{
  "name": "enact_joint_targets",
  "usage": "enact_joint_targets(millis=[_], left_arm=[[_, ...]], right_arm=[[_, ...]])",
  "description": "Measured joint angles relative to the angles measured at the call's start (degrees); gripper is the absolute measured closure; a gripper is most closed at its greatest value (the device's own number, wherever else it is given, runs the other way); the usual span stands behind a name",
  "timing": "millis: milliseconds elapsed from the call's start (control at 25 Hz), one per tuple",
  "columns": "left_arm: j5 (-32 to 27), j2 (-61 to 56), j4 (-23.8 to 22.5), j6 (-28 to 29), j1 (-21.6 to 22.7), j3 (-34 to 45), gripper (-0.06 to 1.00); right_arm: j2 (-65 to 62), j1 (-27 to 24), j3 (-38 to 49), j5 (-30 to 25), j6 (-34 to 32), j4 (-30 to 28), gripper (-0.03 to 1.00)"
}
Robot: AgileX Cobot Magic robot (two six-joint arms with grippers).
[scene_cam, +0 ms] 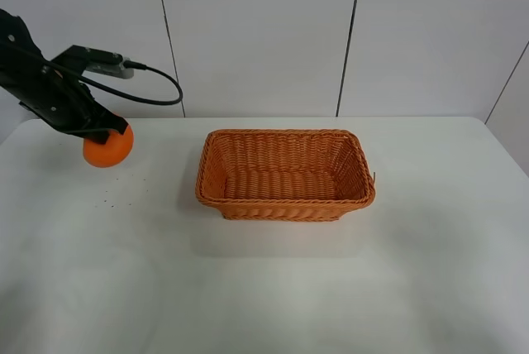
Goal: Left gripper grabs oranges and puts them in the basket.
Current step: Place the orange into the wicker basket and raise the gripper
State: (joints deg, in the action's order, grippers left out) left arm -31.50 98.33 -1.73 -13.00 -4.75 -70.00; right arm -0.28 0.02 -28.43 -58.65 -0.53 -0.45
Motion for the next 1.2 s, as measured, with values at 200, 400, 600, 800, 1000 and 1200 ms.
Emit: enact_joint_targets(millis=[200, 400, 600, 800, 1000, 1200], left_arm=[[-1.69, -8.28, 2.84, 0.0, -5.55, 0.0, 0.82], [-2.88, -7.54, 3.29, 0.41, -16.34, -2.98, 0.82], [-3.04, -0.94, 3.55, 2.04, -23.21, -9.26, 0.82], [-4.13, 10.1, 3.55, 4.18, -28.43, -18.98, 0.82], [-6.49, 19.91, 3.55, 4.58, -31.32, -29.98, 0.82], [-7.71, 26.44, 3.8, 4.62, -31.93, -37.26, 0.82]], right_arm=[[0.0, 0.0, 0.0, 0.0, 0.0, 0.0, 0.27], [0.0, 0.0, 0.0, 0.0, 0.0, 0.0, 0.27], [0.0, 0.0, 0.0, 0.0, 0.0, 0.0, 0.27], [0.0, 0.0, 0.0, 0.0, 0.0, 0.0, 0.27], [0.0, 0.0, 0.0, 0.0, 0.0, 0.0, 0.27], [0.0, 0.0, 0.0, 0.0, 0.0, 0.0, 0.27]])
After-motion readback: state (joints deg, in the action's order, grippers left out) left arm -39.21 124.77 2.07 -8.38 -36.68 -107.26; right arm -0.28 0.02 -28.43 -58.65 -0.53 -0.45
